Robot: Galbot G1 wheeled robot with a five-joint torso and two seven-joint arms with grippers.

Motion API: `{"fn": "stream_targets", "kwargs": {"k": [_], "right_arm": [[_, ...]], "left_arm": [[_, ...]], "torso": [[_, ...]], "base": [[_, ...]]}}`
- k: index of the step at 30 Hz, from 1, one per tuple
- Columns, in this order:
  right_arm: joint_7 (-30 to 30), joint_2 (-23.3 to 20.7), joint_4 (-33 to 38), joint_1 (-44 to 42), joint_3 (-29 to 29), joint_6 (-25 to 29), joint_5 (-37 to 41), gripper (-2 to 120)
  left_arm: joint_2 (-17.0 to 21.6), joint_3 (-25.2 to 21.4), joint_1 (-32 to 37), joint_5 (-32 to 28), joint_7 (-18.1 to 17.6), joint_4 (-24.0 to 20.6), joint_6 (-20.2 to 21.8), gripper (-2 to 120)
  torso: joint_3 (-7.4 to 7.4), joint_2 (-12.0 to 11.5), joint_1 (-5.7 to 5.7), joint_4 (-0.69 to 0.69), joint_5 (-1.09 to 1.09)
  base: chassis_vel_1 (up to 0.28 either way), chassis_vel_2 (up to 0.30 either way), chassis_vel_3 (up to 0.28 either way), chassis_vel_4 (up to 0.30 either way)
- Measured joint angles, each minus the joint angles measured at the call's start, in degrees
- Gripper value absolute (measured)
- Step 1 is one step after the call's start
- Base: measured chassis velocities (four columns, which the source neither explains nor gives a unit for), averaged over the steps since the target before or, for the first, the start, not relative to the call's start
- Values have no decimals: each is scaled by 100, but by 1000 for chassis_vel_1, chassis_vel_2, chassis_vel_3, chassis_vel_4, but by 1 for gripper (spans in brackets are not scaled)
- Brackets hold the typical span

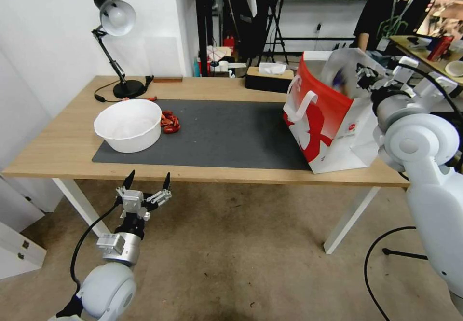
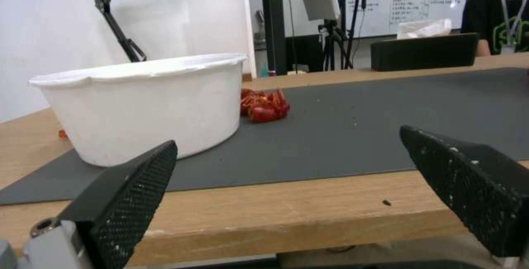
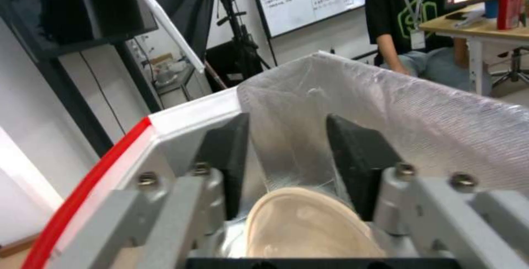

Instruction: Close the takeout container lid, then place the container into the takeout bag.

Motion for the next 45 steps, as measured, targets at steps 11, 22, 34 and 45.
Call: {"fn": "stream_targets", "kwargs": {"k": [11, 22, 34, 45], "right_arm": [[-1995, -148, 374, -235, -91, 1890, 250, 83], [-3681, -268, 958, -1311, -632, 2633, -978, 100], [-3267, 142, 1546, -3229, -733, 2869, -3846, 100], [-2309, 637, 1471, -4660, -957, 3339, -5301, 100]], "left_arm": [[-62, -24, 61, -7, -4, -59, 0, 100], [-156, -59, 143, 5, -5, -82, -3, 100], [-319, -102, 185, 21, -5, -81, -6, 100], [-339, -109, 221, 33, 0, -60, -8, 100]], "torso": [[0, 0, 0, 0, -1], [0, 0, 0, -1, 0], [0, 1, 0, -1, 0], [0, 1, 0, 0, 0]], "base": [[0, 0, 0, 0], [0, 0, 0, 0], [0, 0, 0, 0], [0, 0, 0, 0]]}}
